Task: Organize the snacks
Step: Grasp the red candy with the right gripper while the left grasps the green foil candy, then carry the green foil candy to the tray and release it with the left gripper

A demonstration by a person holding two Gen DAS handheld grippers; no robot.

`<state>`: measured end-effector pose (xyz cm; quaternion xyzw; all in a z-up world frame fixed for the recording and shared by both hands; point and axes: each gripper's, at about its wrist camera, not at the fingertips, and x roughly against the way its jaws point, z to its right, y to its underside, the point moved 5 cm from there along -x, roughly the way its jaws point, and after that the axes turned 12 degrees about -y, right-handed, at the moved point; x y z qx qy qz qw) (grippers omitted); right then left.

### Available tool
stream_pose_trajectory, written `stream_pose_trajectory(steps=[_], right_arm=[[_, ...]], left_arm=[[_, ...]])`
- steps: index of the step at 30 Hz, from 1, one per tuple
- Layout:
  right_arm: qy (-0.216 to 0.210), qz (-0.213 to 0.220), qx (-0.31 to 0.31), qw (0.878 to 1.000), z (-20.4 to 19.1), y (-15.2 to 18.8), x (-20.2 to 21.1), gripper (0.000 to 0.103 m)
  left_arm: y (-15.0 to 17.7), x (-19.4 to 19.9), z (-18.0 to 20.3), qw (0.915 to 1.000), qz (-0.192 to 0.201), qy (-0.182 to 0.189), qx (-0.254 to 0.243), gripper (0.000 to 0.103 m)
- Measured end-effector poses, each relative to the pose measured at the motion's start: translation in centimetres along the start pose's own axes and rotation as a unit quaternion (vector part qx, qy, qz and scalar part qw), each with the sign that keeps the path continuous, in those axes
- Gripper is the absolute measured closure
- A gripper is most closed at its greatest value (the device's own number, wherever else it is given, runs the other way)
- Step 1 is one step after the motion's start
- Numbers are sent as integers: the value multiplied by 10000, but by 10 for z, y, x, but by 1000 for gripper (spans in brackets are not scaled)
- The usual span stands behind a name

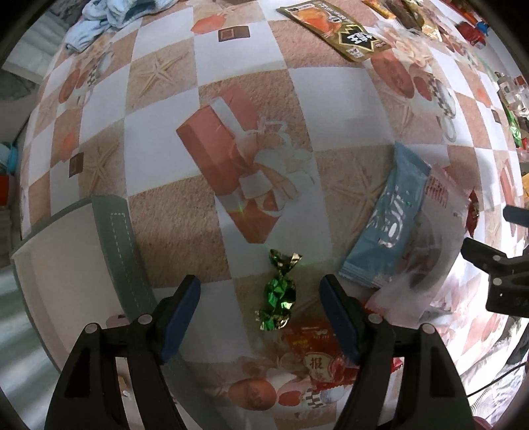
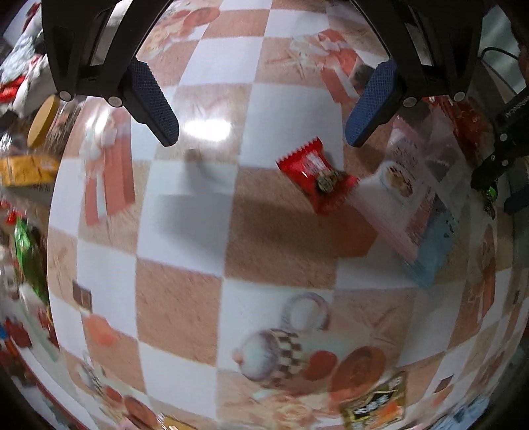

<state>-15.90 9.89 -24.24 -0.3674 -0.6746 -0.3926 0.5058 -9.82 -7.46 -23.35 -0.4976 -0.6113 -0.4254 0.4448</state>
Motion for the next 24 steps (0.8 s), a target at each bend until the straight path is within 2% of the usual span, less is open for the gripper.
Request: stream_pose_trajectory(steps=[4,6,8,10,12,13,14,15,17,23,24], right_arm=[[-33,112,284,9995,-24,-15,5,5],[-100,99,304,9994,-35,-16,3,25],[-278,63,240,9993,-39,-19,3,30],[-265,163,298,9991,-42,-22,8,44],[-270,207,317,9989,-43,-15,10,65],[-282,226,304,9989,-44,-16,12,70],[-303,240,261,9989,-45,-16,13,77],[-336,251,205,9989,-44,-16,14,77],[-445,260,70,9986,-41,-16,16,77],[-789,329,-310,9959,-12,7,29,78],[-848,342,-366,9951,-7,11,30,81]], left_arm=[[-1,-5,3,10000,-35,45,-3,24],[-11,-6,4,10000,-44,44,-25,24],[-14,-5,6,10000,-57,42,-28,24],[-15,-4,6,10000,-60,22,-26,25],[-14,1,8,10000,-6,18,-20,30],[-12,3,10,10000,31,19,-27,37],[-13,6,12,10000,76,31,-39,49],[-15,8,14,9999,122,46,-73,57],[-19,10,18,9997,143,87,-161,86],[-21,13,13,9998,159,147,-3,86],[-19,16,12,9997,177,173,25,86]])
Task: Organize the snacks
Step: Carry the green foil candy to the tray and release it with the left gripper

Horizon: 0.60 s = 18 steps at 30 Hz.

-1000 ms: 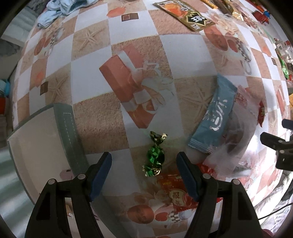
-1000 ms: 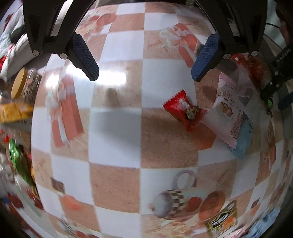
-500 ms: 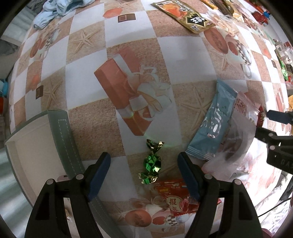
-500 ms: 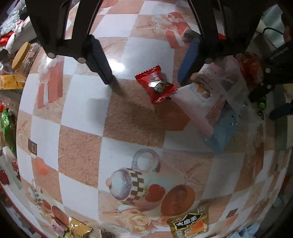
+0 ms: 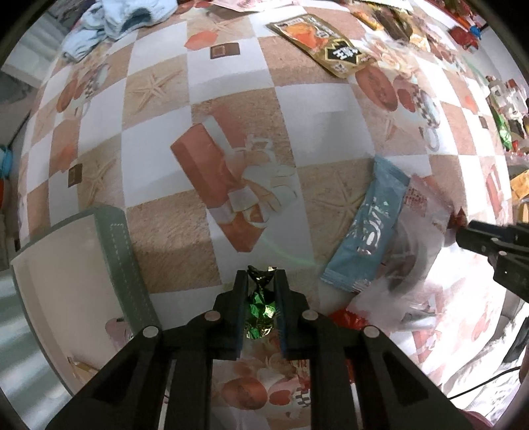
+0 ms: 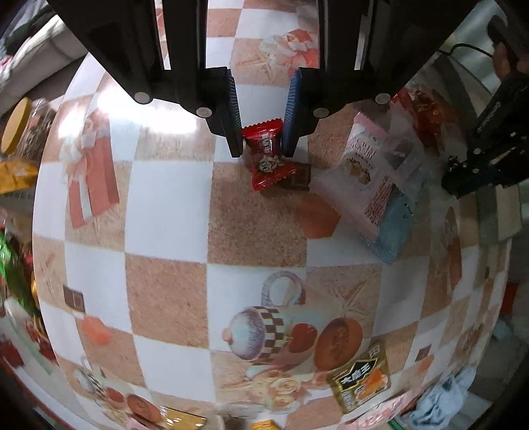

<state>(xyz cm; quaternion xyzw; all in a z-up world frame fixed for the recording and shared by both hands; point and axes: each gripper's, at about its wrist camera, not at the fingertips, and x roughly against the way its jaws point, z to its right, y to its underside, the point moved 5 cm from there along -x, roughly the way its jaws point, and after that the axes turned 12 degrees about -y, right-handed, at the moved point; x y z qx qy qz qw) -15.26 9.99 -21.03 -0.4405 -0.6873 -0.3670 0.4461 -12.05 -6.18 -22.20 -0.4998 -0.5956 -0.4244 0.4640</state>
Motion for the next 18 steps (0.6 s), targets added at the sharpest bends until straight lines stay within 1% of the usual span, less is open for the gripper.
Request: stream_pose_trajectory(steps=[2,3,11,13,14,15,17,18], right_arm=[[-133,31,-117,9998,12,0,7,82],[-155,51,-158,9997,15,-7,14,82],[-250,195,-357,9989,25,14,38,82],[-258,218,-393,9987,30,18,44,82],[-301,206,-395,9986,31,18,45,82],[-318,167,-376,9986,37,7,40,81],[-313,96,-338,9989,38,3,35,81],[-258,102,-320,9991,35,8,31,78]], left_arm=[[3,8,-3,10000,57,26,13,86],[5,11,-3,9999,95,35,15,86],[20,32,-10,9995,246,180,82,86],[32,37,-13,9995,254,191,92,86],[34,38,-13,9994,251,196,94,86],[35,38,-15,9994,250,199,94,86],[38,39,-21,9994,253,195,91,86],[43,42,-20,9994,254,197,98,86]])
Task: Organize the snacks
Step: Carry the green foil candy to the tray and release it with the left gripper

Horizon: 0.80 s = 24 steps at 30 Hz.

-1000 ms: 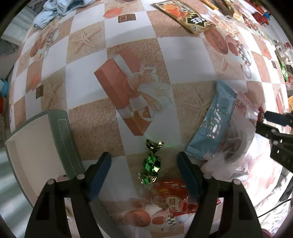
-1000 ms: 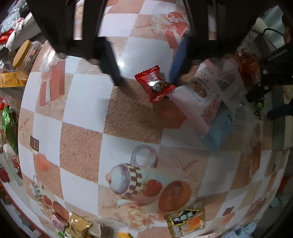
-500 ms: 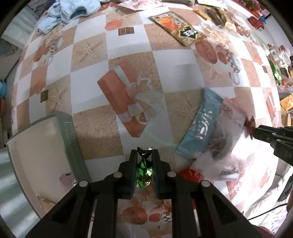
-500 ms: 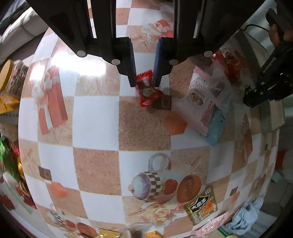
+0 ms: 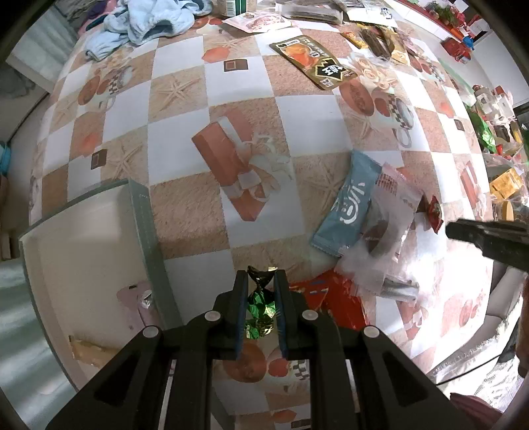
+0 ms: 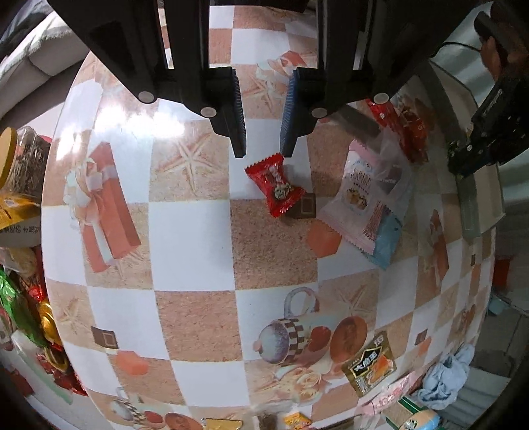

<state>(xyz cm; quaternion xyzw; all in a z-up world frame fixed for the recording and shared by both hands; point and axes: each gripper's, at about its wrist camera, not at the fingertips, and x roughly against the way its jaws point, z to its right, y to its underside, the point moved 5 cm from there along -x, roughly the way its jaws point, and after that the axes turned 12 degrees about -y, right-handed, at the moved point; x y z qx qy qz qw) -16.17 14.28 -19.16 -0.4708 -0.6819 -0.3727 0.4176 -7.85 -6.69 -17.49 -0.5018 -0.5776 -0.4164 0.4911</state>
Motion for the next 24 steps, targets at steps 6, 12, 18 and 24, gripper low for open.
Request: stream_pose_trajectory(steps=[6,12,18,24], right_arm=[[380,9,170,9991,5,-15,-13,45],[728,-4,385,9966,7,-23,-16,78],[605,18,203,9980,9,-8,-11,79],[375,93,67,9992,-1,22,11,79]], left_arm=[[14,7,-5,10000,27,15,62,86],[16,9,-10,9999,-8,62,80,86],[28,19,-7,9999,38,114,74,86],[45,36,-15,9998,68,162,104,86]])
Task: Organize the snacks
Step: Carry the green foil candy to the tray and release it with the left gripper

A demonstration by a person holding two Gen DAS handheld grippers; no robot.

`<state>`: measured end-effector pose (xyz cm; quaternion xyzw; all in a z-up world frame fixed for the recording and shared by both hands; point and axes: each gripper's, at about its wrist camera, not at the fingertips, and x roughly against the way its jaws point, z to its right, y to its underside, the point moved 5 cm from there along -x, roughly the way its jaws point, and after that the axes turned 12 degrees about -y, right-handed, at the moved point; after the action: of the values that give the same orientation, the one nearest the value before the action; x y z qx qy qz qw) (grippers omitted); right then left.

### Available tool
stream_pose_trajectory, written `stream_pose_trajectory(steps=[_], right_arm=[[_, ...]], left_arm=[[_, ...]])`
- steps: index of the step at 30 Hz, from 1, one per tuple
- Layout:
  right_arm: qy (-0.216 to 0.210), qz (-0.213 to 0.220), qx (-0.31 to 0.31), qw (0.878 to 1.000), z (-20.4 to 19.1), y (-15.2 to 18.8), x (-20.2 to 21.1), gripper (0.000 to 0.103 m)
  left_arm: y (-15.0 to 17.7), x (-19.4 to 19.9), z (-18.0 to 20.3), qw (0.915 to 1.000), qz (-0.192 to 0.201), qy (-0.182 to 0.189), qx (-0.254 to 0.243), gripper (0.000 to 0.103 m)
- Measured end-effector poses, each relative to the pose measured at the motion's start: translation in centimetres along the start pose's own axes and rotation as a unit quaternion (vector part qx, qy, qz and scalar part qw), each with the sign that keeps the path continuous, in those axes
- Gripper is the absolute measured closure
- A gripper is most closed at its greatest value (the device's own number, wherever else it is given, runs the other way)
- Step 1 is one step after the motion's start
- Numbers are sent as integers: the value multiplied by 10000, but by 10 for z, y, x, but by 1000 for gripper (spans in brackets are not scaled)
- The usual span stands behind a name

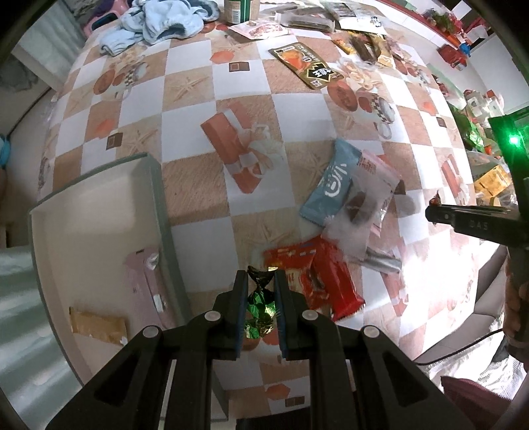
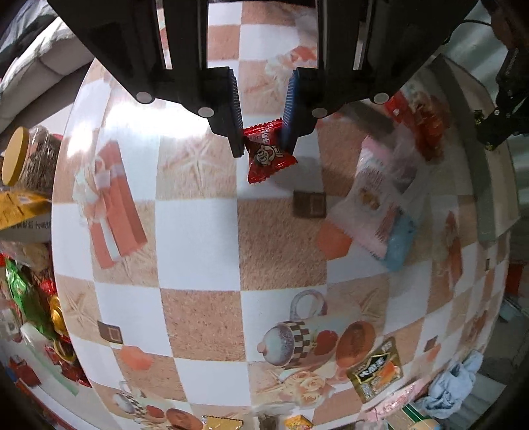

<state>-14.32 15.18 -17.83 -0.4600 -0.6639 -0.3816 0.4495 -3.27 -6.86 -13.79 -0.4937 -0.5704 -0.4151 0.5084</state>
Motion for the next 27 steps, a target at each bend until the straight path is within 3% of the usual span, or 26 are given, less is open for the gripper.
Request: stream_pose_trajectory(steps=[13,18,27], right_arm=[[-298,73,129,9994,-53,41,25,79],[-339,43,370,9987,-95,36,6,79],[-367,47,859,9956,-146,38,9,79]], left_arm=[[31,18,-38,9992,69,39,395,86],[36,22,-54,9982,148,32,576,86],[45,24,-85,9961,243,42,844,86]])
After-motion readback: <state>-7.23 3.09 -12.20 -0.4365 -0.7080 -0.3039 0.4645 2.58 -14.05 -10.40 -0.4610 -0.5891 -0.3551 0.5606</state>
